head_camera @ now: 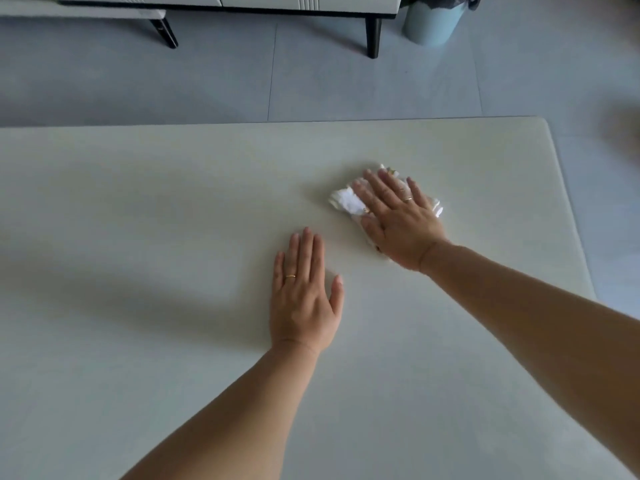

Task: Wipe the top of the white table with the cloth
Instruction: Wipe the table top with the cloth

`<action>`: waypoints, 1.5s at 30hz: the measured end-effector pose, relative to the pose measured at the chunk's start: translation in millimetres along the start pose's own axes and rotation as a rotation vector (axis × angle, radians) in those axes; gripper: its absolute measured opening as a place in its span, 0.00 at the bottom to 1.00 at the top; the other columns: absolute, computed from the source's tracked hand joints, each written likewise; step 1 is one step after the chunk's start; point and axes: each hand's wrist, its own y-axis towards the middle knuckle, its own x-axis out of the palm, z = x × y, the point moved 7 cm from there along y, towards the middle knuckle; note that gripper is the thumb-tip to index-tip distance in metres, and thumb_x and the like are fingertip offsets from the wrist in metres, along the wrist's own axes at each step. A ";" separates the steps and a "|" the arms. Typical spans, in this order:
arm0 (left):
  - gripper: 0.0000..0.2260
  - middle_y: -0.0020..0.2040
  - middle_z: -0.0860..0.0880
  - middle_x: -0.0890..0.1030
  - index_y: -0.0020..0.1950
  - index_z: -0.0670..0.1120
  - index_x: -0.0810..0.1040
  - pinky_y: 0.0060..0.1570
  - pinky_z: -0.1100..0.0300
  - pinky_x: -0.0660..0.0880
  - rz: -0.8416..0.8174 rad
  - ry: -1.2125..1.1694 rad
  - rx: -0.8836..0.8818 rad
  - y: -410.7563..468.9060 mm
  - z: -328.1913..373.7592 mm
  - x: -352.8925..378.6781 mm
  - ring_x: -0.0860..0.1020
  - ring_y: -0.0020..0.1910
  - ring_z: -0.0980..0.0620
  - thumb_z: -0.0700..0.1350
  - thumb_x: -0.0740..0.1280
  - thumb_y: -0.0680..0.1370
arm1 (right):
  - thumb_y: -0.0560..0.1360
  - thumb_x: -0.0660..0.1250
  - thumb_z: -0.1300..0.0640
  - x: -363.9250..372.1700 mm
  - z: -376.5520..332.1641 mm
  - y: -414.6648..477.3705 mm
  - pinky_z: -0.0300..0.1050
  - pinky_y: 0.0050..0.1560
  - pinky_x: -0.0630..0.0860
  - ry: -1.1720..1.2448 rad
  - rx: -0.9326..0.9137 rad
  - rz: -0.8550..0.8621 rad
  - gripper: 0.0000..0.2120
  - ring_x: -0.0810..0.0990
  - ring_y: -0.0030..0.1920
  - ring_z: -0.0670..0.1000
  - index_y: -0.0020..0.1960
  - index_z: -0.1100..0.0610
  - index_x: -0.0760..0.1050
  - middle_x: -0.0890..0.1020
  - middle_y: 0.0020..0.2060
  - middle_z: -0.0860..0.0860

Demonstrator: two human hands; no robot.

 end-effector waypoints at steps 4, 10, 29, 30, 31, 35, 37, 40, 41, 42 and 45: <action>0.29 0.76 0.44 0.60 0.75 0.42 0.60 0.73 0.48 0.54 0.004 -0.011 0.001 0.6 -0.5 0.0 0.58 0.76 0.46 0.54 0.53 0.77 | 0.80 0.45 0.48 -9.0 51.8 30.1 0.57 0.74 0.37 0.163 0.576 0.056 0.26 0.41 0.76 0.51 0.77 0.48 0.46 0.46 0.77 0.49; 0.29 0.76 0.44 0.59 0.76 0.41 0.60 0.73 0.48 0.55 -0.003 -0.006 -0.003 0.4 -1.3 1.2 0.57 0.76 0.46 0.53 0.54 0.77 | 0.81 0.45 0.45 -5.8 -32.0 54.8 0.55 0.73 0.38 0.055 -0.012 -0.021 0.26 0.42 0.77 0.51 0.77 0.47 0.47 0.48 0.77 0.48; 0.29 0.76 0.44 0.60 0.75 0.41 0.60 0.73 0.49 0.53 -0.003 0.024 0.007 2.5 -0.3 0.4 0.57 0.75 0.46 0.53 0.53 0.77 | 0.80 0.45 0.44 -21.2 133.4 48.0 0.56 0.74 0.38 0.136 0.579 0.037 0.27 0.41 0.76 0.51 0.77 0.46 0.45 0.46 0.77 0.48; 0.29 0.76 0.44 0.60 0.75 0.41 0.60 0.73 0.49 0.53 -0.001 0.028 0.006 2.6 -0.2 1.1 0.57 0.75 0.46 0.53 0.53 0.77 | 0.80 0.45 0.44 -19.9 122.3 50.6 0.57 0.74 0.38 0.152 0.633 0.044 0.27 0.41 0.76 0.52 0.77 0.46 0.45 0.45 0.77 0.48; 0.29 0.76 0.44 0.60 0.75 0.41 0.60 0.73 0.49 0.53 -0.002 0.027 0.005 2.1 -0.1 1.4 0.58 0.75 0.46 0.53 0.53 0.77 | 0.80 0.46 0.45 -18.6 105.5 52.9 0.58 0.73 0.38 0.168 0.642 0.044 0.27 0.41 0.76 0.53 0.77 0.47 0.45 0.45 0.77 0.49; 0.29 0.76 0.44 0.60 0.75 0.41 0.60 0.73 0.49 0.54 -0.007 0.027 0.003 2.0 0.1 0.2 0.59 0.75 0.45 0.53 0.53 0.77 | 0.81 0.45 0.44 -14.4 50.9 47.7 0.55 0.74 0.38 0.098 0.145 -0.004 0.26 0.41 0.76 0.50 0.77 0.46 0.46 0.46 0.77 0.47; 0.29 0.76 0.44 0.59 0.75 0.41 0.60 0.73 0.49 0.54 -0.006 0.025 0.001 2.5 -0.3 0.8 0.58 0.75 0.45 0.54 0.52 0.77 | 0.81 0.45 0.44 -18.3 81.3 34.1 0.53 0.75 0.39 0.055 0.060 -0.014 0.25 0.42 0.76 0.49 0.77 0.45 0.46 0.47 0.77 0.46; 0.29 0.76 0.44 0.60 0.75 0.41 0.60 0.73 0.49 0.53 -0.005 0.027 0.007 2.7 0.4 1.9 0.58 0.75 0.45 0.54 0.52 0.77 | 0.80 0.45 0.45 -20.7 141.9 6.2 0.54 0.75 0.39 0.162 0.471 0.046 0.26 0.43 0.77 0.50 0.77 0.46 0.47 0.47 0.77 0.47; 0.29 0.76 0.43 0.60 0.75 0.41 0.60 0.73 0.49 0.53 0.002 0.029 0.010 3.1 0.7 1.6 0.58 0.75 0.44 0.54 0.52 0.77 | 0.80 0.45 0.45 -18.1 140.7 -2.6 0.55 0.74 0.39 0.190 0.611 0.076 0.26 0.42 0.77 0.51 0.77 0.47 0.46 0.47 0.78 0.48; 0.29 0.76 0.43 0.60 0.75 0.40 0.60 0.73 0.49 0.53 0.008 0.033 0.010 3.0 0.7 1.6 0.58 0.75 0.44 0.54 0.52 0.77 | 0.80 0.45 0.45 -14.0 125.5 -9.2 0.56 0.74 0.38 0.200 0.697 0.102 0.26 0.41 0.77 0.52 0.77 0.47 0.46 0.47 0.78 0.49; 0.30 0.76 0.43 0.60 0.75 0.40 0.60 0.73 0.48 0.53 0.005 0.034 0.006 1.9 0.5 0.3 0.58 0.75 0.45 0.54 0.52 0.76 | 0.80 0.47 0.45 0.0 52.7 -28.0 0.55 0.73 0.36 0.186 0.533 0.120 0.27 0.42 0.77 0.52 0.77 0.48 0.47 0.48 0.77 0.50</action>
